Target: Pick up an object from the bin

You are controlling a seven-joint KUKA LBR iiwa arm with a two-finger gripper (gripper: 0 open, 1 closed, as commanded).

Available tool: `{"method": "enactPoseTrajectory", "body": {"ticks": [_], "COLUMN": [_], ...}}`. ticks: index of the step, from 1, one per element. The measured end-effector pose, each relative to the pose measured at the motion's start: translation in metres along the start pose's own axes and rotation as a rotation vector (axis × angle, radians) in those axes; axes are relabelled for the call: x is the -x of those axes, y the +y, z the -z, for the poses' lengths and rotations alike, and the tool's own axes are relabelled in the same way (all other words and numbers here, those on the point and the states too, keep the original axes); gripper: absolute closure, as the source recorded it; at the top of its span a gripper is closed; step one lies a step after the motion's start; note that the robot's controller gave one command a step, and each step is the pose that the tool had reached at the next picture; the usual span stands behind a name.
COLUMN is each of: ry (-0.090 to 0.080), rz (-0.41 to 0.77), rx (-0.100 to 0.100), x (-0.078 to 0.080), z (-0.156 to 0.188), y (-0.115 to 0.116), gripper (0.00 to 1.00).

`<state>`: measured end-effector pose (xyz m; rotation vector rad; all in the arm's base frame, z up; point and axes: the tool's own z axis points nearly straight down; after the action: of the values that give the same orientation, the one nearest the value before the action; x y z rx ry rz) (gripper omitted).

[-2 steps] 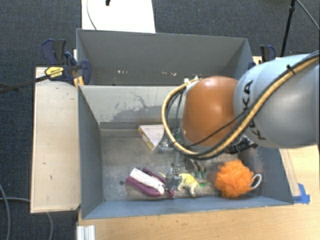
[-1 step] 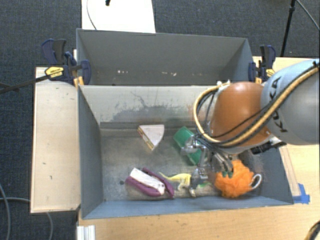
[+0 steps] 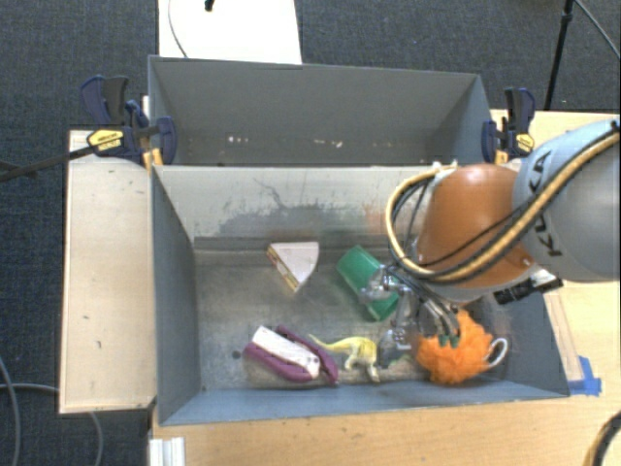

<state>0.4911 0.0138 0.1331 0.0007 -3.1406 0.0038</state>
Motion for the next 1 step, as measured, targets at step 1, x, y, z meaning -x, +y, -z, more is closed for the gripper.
{"method": "enactPoseTrajectory", "body": {"ticks": [1], "ry": [-0.006], "rz": [-0.112], "rx": [0.003], "x": [-0.01], "z": [-0.0227], "y": [0.0107], "gripper": [0.0]}}
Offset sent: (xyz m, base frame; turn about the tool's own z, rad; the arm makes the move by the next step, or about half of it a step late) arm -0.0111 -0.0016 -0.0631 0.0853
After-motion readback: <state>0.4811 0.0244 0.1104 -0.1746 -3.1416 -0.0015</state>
